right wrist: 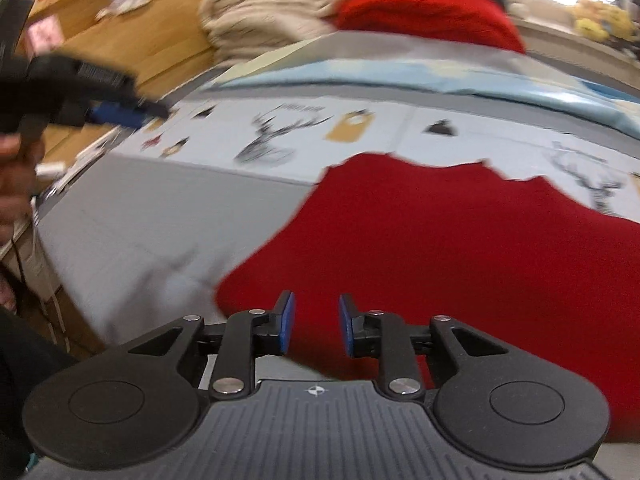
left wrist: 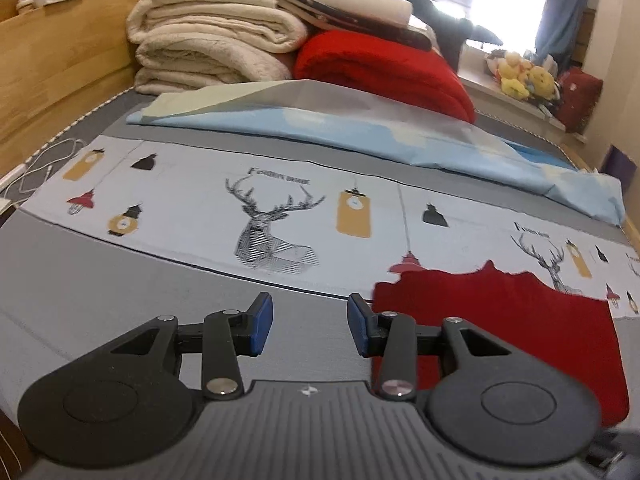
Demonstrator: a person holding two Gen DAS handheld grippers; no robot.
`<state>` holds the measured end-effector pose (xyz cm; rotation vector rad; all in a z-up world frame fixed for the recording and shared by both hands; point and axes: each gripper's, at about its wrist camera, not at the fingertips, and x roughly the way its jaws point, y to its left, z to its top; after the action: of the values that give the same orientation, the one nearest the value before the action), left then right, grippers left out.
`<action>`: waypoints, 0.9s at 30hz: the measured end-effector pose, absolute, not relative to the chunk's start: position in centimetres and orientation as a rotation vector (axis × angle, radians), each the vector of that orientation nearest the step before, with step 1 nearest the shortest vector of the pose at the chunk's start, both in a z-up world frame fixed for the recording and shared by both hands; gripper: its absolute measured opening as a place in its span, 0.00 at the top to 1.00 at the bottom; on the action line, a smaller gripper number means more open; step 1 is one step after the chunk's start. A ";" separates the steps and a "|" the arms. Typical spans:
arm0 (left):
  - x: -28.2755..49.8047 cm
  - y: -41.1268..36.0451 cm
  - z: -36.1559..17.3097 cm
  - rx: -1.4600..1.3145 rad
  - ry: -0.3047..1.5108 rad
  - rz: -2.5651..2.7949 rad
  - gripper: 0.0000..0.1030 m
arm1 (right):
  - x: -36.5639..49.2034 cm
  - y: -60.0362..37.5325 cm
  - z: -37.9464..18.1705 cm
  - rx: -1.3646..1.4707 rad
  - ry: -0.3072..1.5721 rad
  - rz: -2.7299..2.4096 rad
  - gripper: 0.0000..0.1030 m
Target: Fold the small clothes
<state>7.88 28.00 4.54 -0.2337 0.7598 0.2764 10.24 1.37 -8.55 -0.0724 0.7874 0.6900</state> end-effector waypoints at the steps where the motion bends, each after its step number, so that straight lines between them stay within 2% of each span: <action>1: 7.8 28.5 4.6 -0.251 0.760 0.287 0.56 | 10.0 2.7 -8.9 -0.081 0.791 0.703 0.70; 4: 7.4 29.7 4.7 -0.307 0.757 0.318 0.56 | 9.4 6.9 -10.0 -0.144 0.794 0.732 0.53; 7: 7.2 30.4 5.0 -0.341 0.755 0.329 0.56 | 9.0 10.6 -11.5 -0.248 0.788 0.763 0.47; 10: 7.1 30.6 5.2 -0.343 0.751 0.325 0.56 | 8.8 13.3 -13.8 -0.374 0.816 0.746 0.46; 15: 7.0 30.9 5.5 -0.343 0.739 0.313 0.56 | 8.3 15.2 -15.4 -0.479 0.812 0.708 0.33; 17: 6.8 31.2 5.5 -0.355 0.736 0.316 0.56 | 8.0 15.8 -15.7 -0.521 0.791 0.684 0.34; 23: 6.6 31.7 5.6 -0.378 0.733 0.314 0.56 | 7.4 16.2 -16.0 -0.575 0.762 0.623 0.49; 27: 6.5 31.5 5.6 -0.380 0.733 0.308 0.56 | 7.8 16.1 -15.9 -0.592 0.737 0.585 0.54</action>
<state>6.50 31.54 5.62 -0.3797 0.7329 0.3085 7.81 16.13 -15.94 -0.5918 0.7373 0.5849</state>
